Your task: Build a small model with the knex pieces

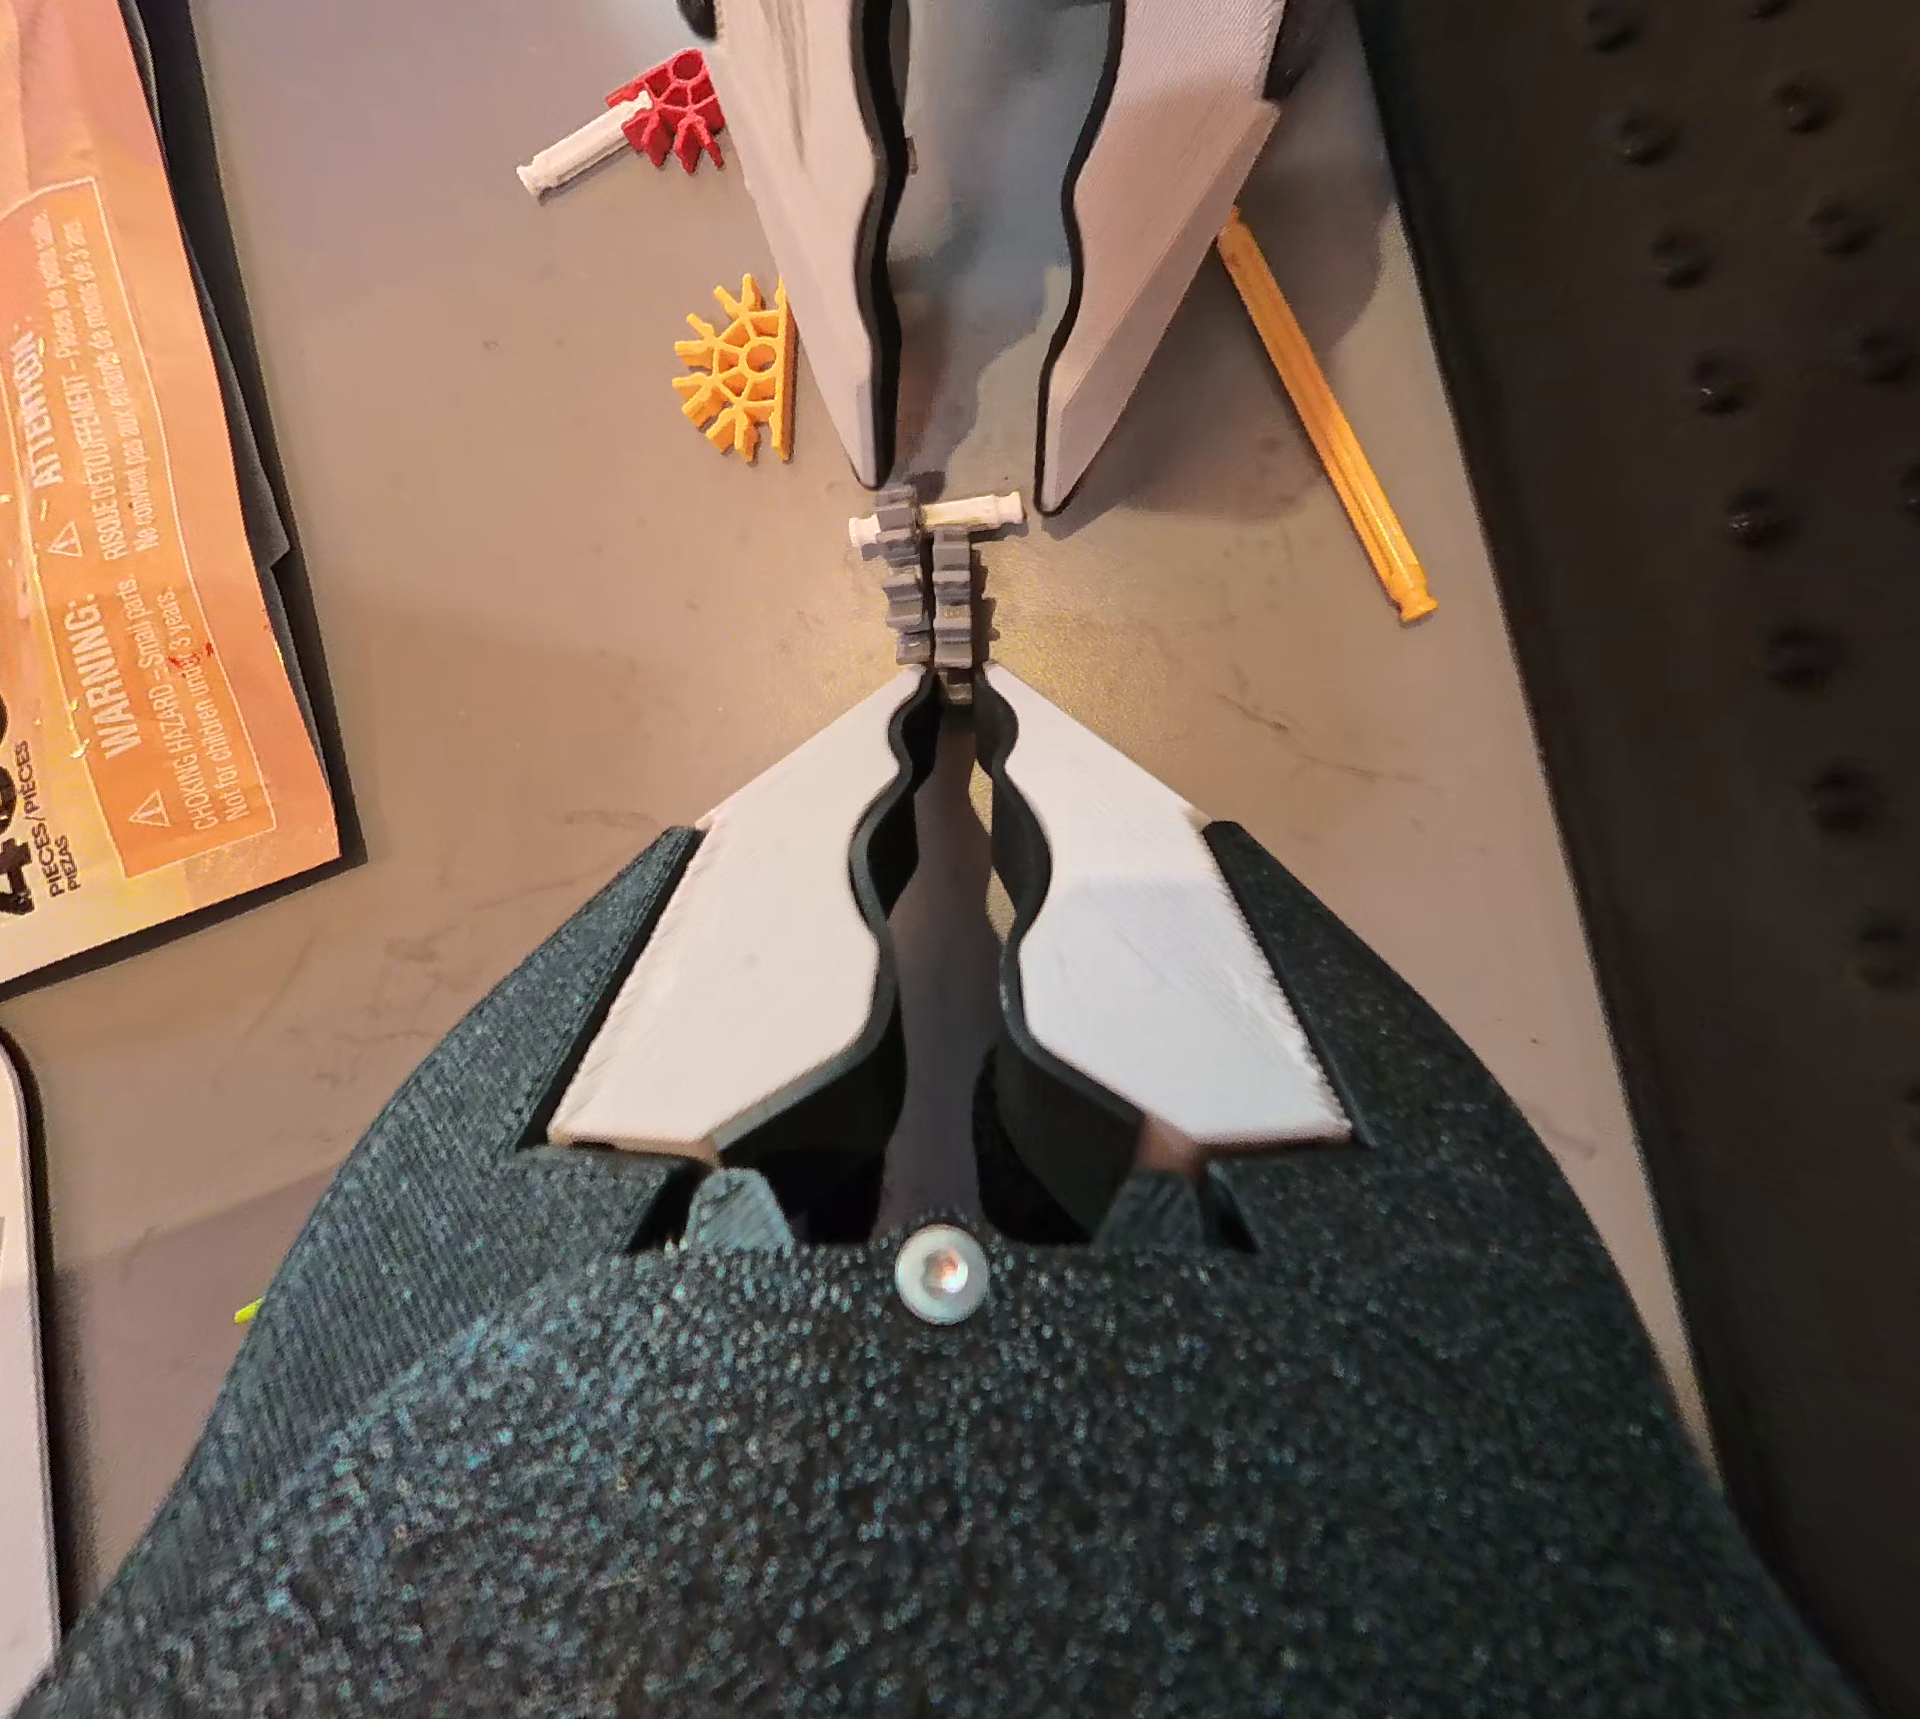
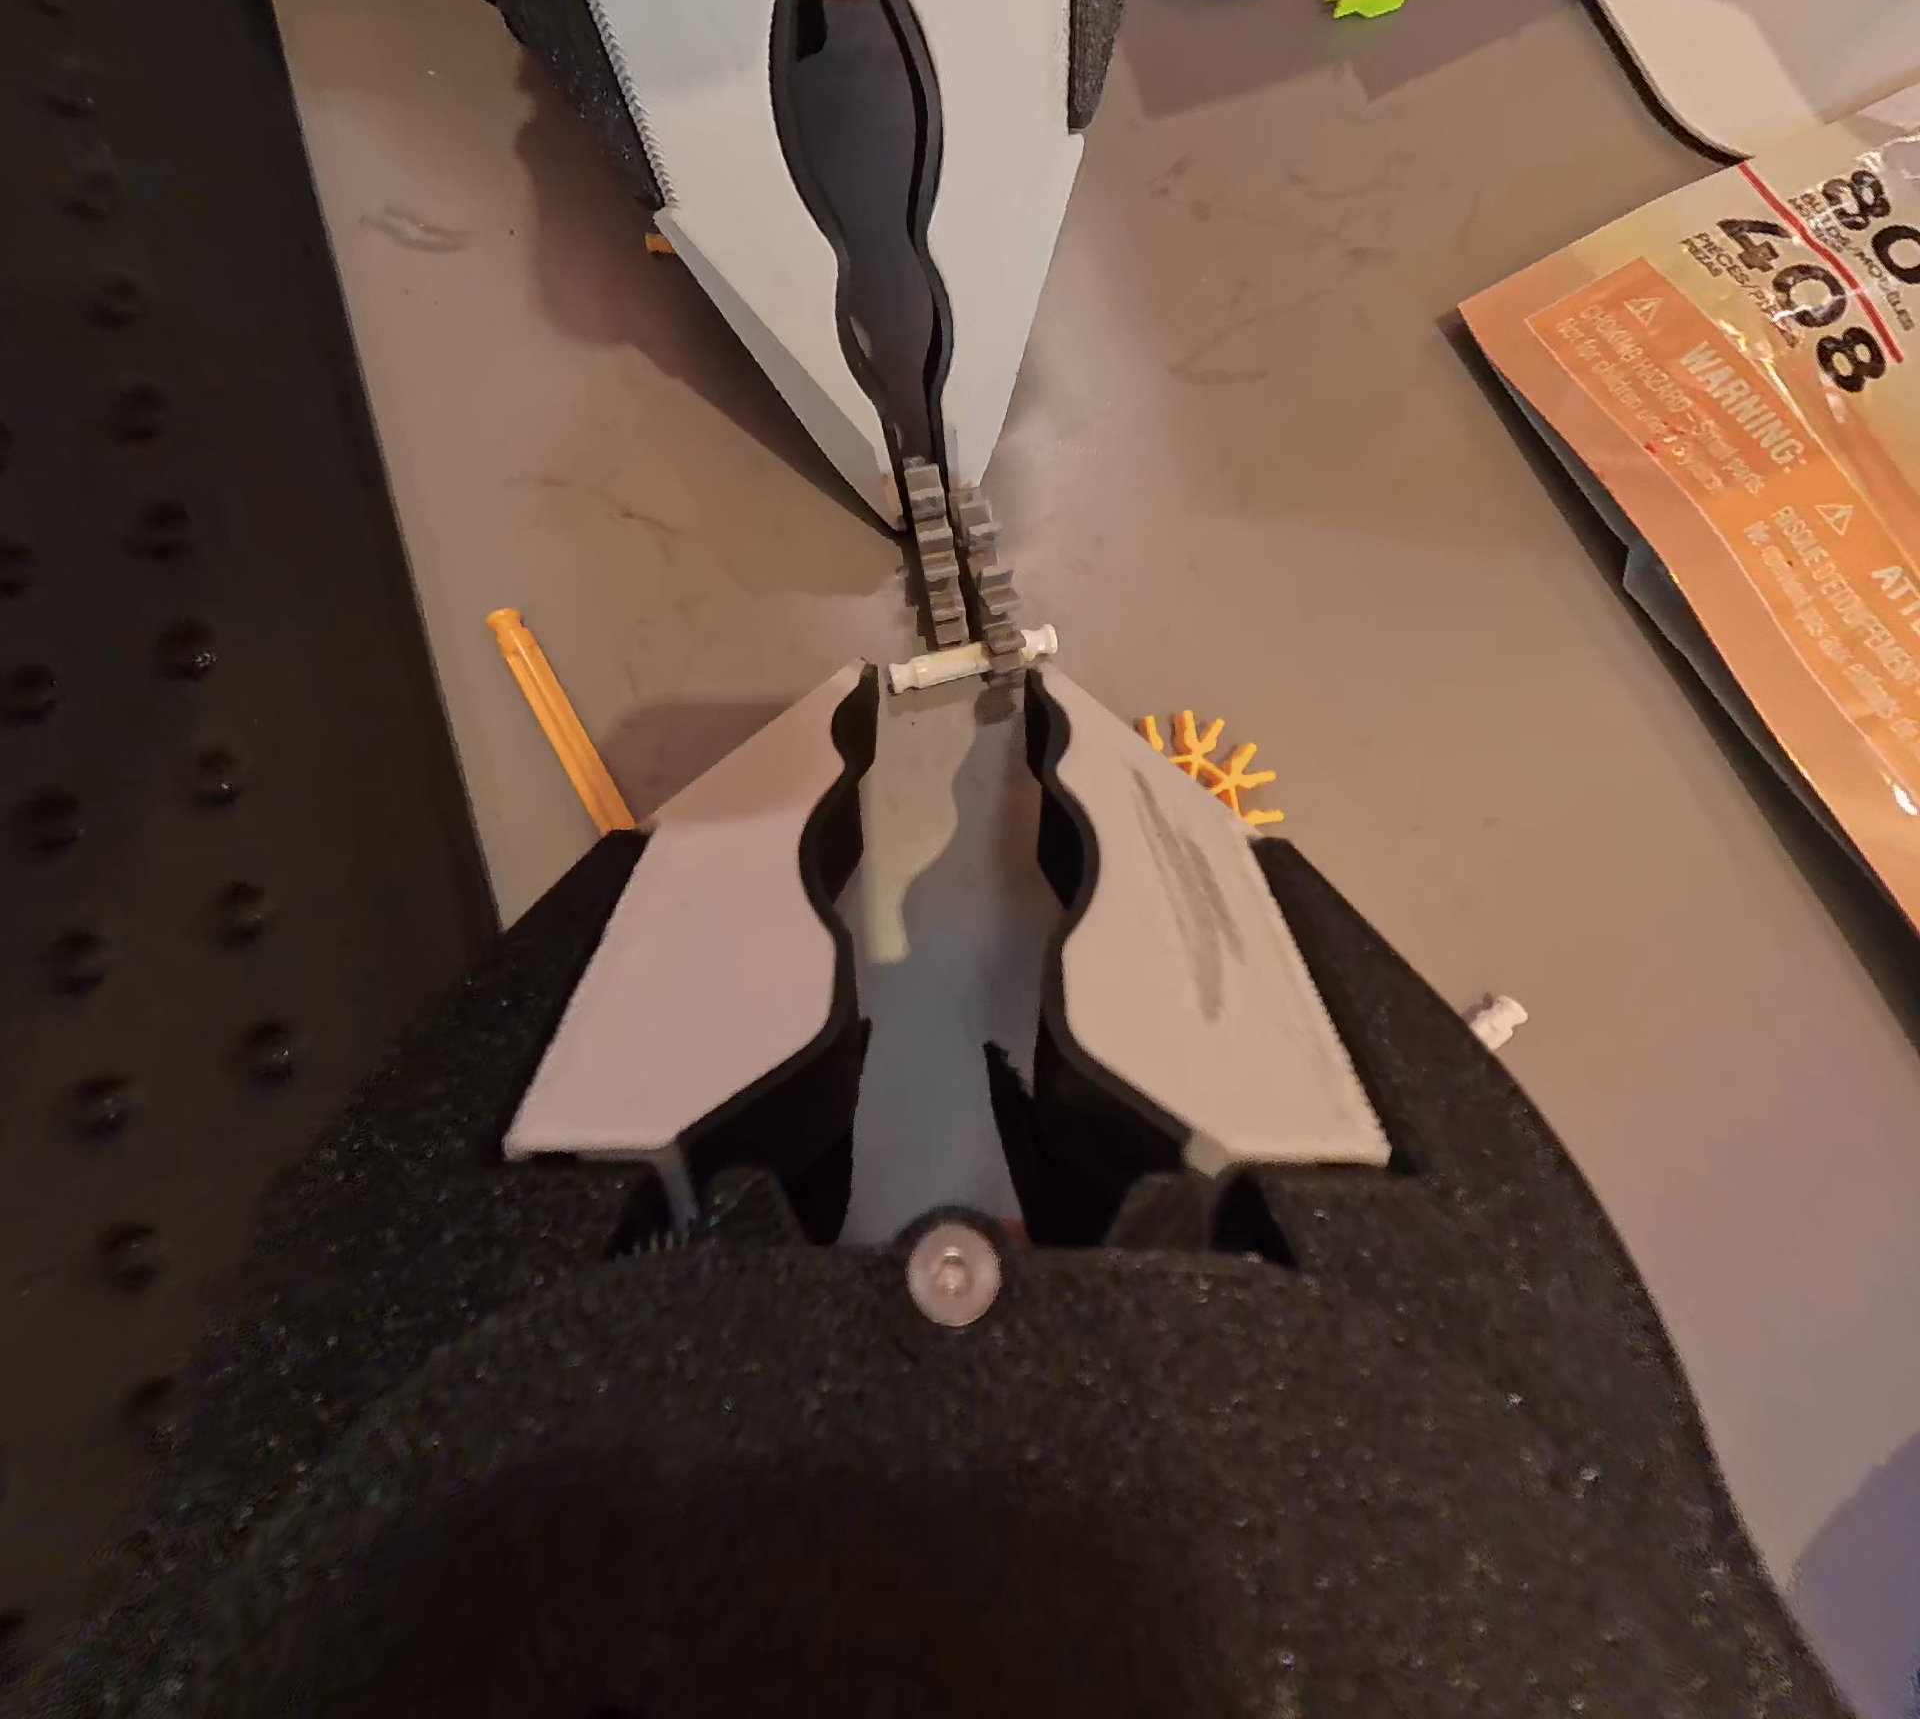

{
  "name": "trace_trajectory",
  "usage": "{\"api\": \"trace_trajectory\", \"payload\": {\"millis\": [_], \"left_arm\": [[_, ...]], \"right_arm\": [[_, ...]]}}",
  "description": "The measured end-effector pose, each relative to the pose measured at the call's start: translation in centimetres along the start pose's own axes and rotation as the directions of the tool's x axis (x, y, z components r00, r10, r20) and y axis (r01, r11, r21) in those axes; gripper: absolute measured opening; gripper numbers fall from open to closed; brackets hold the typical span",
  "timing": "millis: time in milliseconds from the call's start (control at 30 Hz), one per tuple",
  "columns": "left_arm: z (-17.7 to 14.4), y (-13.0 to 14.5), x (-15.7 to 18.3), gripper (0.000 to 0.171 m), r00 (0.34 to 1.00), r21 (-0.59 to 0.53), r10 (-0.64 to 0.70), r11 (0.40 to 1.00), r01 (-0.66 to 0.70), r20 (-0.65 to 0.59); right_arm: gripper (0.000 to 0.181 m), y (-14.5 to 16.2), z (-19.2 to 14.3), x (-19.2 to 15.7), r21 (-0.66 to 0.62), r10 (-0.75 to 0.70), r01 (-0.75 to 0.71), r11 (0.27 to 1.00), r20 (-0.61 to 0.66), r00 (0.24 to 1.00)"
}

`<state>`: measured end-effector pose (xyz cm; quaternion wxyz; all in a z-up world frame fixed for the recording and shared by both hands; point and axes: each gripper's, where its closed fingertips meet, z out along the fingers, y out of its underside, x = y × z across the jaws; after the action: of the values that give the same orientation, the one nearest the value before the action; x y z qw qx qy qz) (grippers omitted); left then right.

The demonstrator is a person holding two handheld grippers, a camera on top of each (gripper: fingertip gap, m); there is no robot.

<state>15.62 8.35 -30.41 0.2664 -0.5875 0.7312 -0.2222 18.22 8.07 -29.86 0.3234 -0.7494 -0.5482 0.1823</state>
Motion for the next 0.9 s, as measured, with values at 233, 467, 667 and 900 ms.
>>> {"api": "trace_trajectory", "payload": {"millis": [233,467,667,900], "left_arm": [[0.05,-0.04,-0.02,0.005,1.000,0.004,0.003,1.000,-0.003,-0.008],[0.13,-0.12,-0.05,0.005,1.000,0.004,0.010,1.000,-0.009,-0.009],[0.16,-0.13,-0.06,0.005,1.000,0.005,0.003,1.000,-0.003,-0.009],[0.20,-0.15,-0.11,0.005,1.000,0.002,0.004,1.000,-0.004,-0.012]], "right_arm": [[0.025,-0.16,0.44,0.30,0.006,-0.026,0.026,1.000,0.013,1.000],[0.026,-0.20,0.60,0.33,0.013,-0.048,0.048,0.999,0.006,0.999],[0.026,-0.20,0.62,0.34,0.014,-0.073,0.073,0.997,-0.011,0.997],[0.029,-0.15,0.36,0.05,0.024,-0.072,0.072,0.997,0.009,0.997]]}}
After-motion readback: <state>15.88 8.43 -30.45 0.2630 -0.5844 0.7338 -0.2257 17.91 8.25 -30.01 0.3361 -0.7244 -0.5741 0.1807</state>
